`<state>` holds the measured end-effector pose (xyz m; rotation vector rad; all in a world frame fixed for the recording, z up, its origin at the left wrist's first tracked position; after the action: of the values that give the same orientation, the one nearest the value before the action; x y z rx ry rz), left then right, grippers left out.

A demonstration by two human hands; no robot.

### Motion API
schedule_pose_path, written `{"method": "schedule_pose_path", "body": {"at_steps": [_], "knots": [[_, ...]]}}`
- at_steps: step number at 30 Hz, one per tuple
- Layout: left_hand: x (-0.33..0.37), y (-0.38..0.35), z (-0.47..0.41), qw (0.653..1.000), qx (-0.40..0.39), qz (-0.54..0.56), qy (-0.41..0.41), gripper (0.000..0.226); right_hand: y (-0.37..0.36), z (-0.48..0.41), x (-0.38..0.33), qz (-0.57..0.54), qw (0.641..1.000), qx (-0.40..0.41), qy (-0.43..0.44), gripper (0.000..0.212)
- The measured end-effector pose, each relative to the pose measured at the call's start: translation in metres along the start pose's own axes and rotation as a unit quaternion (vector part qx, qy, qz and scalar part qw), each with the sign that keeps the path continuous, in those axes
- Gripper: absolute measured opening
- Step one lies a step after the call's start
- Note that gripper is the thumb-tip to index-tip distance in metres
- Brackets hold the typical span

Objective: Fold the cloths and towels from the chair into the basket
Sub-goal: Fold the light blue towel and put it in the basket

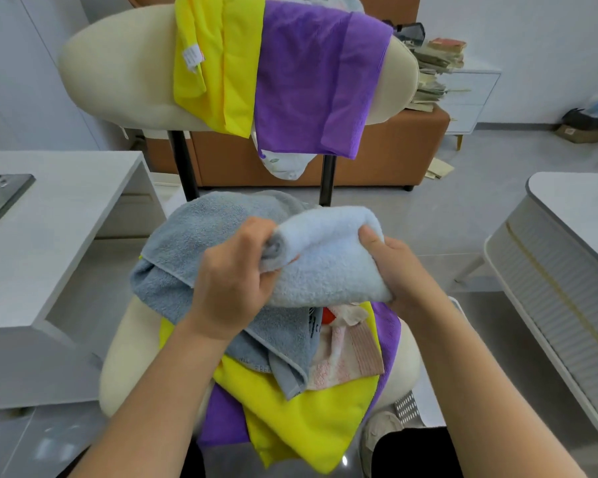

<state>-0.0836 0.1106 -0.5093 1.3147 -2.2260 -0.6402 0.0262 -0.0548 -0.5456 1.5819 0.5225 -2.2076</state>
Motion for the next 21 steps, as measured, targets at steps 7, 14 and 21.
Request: {"method": "schedule_pose_path", "body": {"at_steps": [7,14,21], "knots": [[-0.018,-0.008,-0.001,0.899,0.044,0.236,0.365,0.015,-0.003,0.03,-0.031,0.313,0.871,0.158,0.343,0.016],[-0.015,-0.035,0.001,0.695,-0.019,0.476,0.538,0.014,0.01,0.036,-0.029,0.314,0.846,0.13,0.41,0.009],[0.02,-0.091,-0.048,0.744,-0.132,0.438,0.488,0.046,0.099,0.015,-0.03,0.245,0.941,0.156,0.172,0.021]]}}
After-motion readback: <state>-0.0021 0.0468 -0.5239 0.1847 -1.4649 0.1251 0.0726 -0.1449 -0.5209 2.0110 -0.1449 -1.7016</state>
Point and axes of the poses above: each hand's wrist, its own z-axis away from the middle knuckle, its own y-axis out of the back of the hand, x = y × z, the point moved 4 cm from there along -z, towards the middle knuckle, and after that the axes turned 13 degrees about -x, right-handed, at the moved point
